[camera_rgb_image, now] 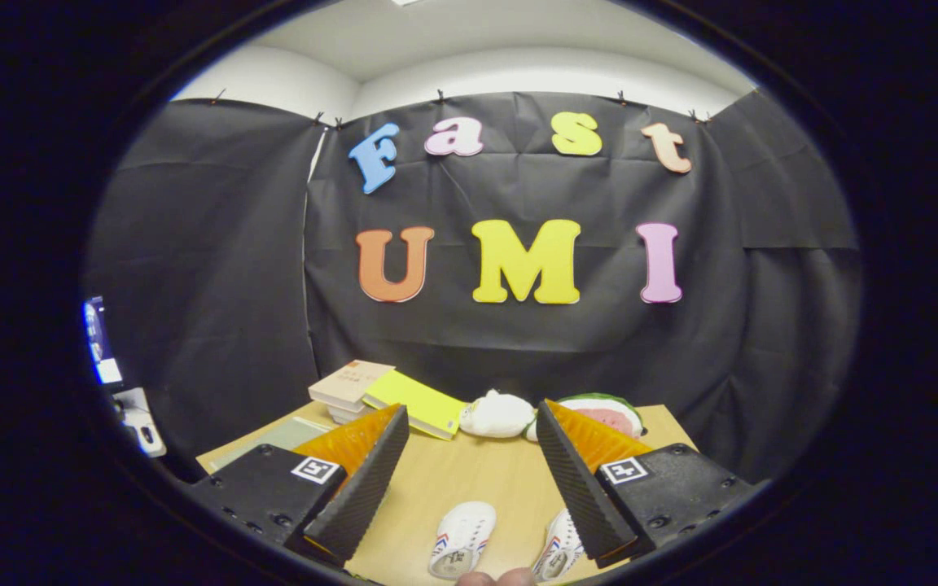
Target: Open the storage box then place both shoes into the box .Put the left shoe in first, then the right shoe, with the right side of both shoes facing outward in a uniform manner.
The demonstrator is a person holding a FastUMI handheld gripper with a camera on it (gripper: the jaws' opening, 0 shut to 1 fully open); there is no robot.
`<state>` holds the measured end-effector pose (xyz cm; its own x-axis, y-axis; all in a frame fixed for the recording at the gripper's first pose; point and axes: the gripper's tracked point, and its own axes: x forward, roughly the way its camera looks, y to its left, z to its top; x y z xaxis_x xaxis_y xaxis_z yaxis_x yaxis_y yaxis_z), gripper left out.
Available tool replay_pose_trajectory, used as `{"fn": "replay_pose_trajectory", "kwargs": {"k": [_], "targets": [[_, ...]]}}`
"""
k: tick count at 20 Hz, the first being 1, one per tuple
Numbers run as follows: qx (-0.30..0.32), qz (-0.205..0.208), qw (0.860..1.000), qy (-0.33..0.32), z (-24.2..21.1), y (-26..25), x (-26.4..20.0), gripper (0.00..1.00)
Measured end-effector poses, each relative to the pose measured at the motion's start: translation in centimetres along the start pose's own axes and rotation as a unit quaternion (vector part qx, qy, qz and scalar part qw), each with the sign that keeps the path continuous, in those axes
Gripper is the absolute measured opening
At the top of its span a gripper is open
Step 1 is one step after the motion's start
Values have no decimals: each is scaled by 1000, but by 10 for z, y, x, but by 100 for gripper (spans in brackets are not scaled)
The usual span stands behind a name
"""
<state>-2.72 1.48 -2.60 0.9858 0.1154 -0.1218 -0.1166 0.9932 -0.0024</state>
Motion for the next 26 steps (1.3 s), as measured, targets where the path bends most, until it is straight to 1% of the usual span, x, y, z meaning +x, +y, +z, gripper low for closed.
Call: {"fn": "replay_pose_trajectory", "kwargs": {"k": [2,4,9,11,14,16,18,20,21,23,26], "targets": [[13,17,1000,17,-16,2,-3,100],[44,40,997,48,-37,6,-3,100],[130,67,983,114,-81,13,-2,99],[143,88,976,137,-95,26,0,98],[137,142,964,178,-117,60,5,98],[159,179,948,208,-134,82,11,98],[201,208,926,244,-149,102,15,98],[242,222,903,276,-162,114,19,98],[258,227,894,287,-165,118,21,99],[275,232,880,309,-173,126,28,100],[284,249,861,340,-186,141,30,99]]}}
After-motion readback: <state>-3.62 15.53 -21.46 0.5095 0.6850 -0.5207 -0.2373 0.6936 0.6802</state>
